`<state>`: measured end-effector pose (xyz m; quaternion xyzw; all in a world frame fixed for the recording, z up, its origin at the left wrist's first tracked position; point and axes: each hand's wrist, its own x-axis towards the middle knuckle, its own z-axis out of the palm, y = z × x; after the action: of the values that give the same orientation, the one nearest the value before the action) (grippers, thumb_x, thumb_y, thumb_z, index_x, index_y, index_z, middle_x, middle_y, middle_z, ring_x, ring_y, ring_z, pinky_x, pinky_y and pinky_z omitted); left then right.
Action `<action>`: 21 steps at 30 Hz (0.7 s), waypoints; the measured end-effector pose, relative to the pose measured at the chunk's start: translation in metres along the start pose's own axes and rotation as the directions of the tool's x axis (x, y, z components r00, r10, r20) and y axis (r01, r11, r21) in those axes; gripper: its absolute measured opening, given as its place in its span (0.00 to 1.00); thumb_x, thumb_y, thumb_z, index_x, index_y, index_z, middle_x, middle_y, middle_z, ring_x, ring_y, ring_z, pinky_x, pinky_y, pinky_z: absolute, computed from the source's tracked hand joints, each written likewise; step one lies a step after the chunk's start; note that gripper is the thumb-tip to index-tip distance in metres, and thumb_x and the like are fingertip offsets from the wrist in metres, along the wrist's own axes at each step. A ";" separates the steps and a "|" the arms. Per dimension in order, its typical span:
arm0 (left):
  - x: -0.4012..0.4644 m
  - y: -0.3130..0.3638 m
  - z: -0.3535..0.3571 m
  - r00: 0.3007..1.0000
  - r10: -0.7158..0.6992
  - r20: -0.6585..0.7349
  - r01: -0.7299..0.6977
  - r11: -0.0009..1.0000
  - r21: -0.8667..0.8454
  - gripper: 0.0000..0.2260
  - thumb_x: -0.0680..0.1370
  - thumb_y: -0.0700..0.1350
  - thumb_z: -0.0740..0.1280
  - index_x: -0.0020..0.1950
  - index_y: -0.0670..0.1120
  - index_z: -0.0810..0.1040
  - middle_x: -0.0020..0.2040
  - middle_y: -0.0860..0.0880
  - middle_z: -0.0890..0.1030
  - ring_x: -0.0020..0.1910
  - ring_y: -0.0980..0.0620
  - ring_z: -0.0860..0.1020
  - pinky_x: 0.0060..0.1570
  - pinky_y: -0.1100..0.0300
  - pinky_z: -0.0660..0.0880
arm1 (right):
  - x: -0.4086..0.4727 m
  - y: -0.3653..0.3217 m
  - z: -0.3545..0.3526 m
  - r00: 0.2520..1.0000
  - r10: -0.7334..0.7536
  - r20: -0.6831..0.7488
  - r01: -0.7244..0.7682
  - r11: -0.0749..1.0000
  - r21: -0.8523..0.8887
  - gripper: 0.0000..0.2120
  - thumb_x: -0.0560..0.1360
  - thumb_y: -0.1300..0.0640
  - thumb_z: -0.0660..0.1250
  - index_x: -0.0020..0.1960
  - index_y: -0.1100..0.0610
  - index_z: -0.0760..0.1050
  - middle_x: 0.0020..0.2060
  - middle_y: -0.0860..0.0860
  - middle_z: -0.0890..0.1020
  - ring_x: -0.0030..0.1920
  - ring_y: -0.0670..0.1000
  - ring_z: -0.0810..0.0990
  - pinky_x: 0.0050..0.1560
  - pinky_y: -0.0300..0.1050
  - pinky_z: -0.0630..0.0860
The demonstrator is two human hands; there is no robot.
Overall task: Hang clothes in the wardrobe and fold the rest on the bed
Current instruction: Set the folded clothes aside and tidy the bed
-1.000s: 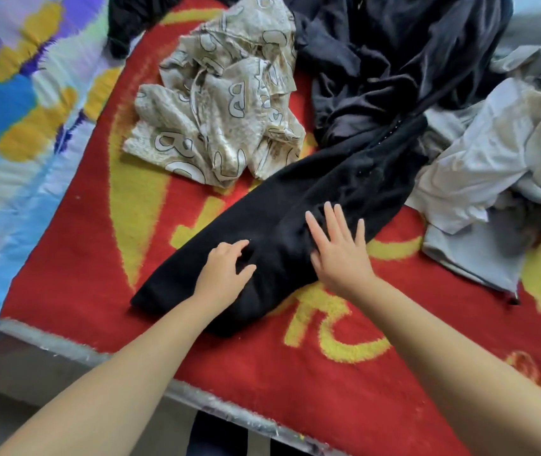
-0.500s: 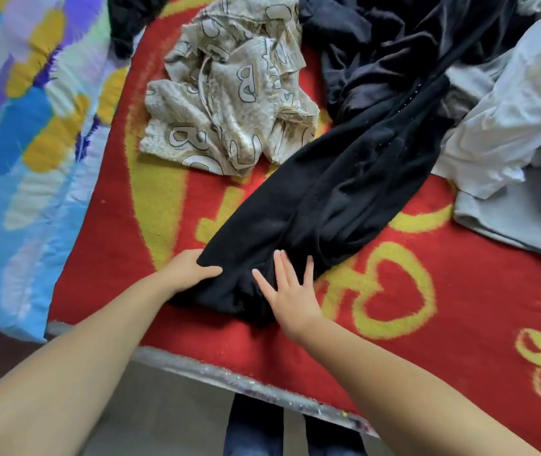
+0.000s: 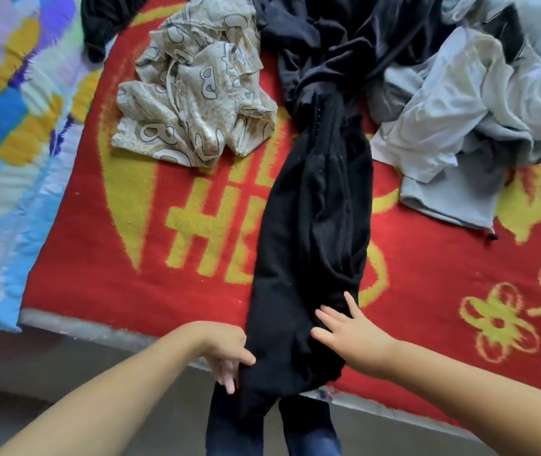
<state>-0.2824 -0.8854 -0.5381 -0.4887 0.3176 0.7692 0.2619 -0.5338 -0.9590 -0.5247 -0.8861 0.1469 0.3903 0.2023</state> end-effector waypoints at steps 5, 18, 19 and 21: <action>0.015 0.049 0.004 0.551 0.532 -0.643 0.199 0.665 0.720 0.04 0.77 0.42 0.65 0.47 0.44 0.78 0.45 0.46 0.81 0.44 0.45 0.81 0.35 0.57 0.73 | -0.028 -0.007 0.058 0.999 0.044 0.028 -0.045 0.997 0.066 0.46 0.72 0.70 0.57 0.76 0.49 0.30 0.72 0.61 0.29 0.70 0.59 0.24 0.68 0.70 0.34; 0.101 0.128 -0.074 0.577 0.640 -0.508 0.361 0.359 0.861 0.30 0.81 0.62 0.45 0.75 0.55 0.32 0.77 0.50 0.33 0.75 0.52 0.31 0.71 0.37 0.34 | 0.008 -0.020 0.092 0.972 0.114 -0.207 -0.119 0.993 -0.015 0.49 0.74 0.68 0.60 0.73 0.49 0.23 0.69 0.63 0.24 0.66 0.59 0.19 0.61 0.62 0.20; 0.097 0.127 -0.072 0.561 0.665 -0.493 0.341 0.356 0.870 0.30 0.81 0.62 0.46 0.75 0.54 0.32 0.78 0.49 0.34 0.75 0.52 0.32 0.71 0.37 0.35 | 0.008 -0.022 0.095 0.969 0.117 -0.217 -0.121 0.993 -0.007 0.48 0.75 0.68 0.59 0.73 0.49 0.24 0.70 0.63 0.25 0.67 0.59 0.21 0.61 0.62 0.21; 0.085 0.118 -0.067 0.460 0.789 -0.408 0.296 0.296 0.908 0.32 0.80 0.57 0.52 0.76 0.51 0.36 0.79 0.45 0.41 0.77 0.50 0.38 0.73 0.38 0.40 | 0.010 -0.021 0.098 0.962 0.119 -0.245 -0.111 0.993 0.046 0.45 0.76 0.68 0.58 0.75 0.49 0.27 0.73 0.63 0.30 0.73 0.60 0.27 0.62 0.59 0.20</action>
<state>-0.3599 -1.0052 -0.6100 -0.4786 0.8565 0.1309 0.1423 -0.5799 -0.8954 -0.5873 -0.9145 0.2281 0.2857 0.1735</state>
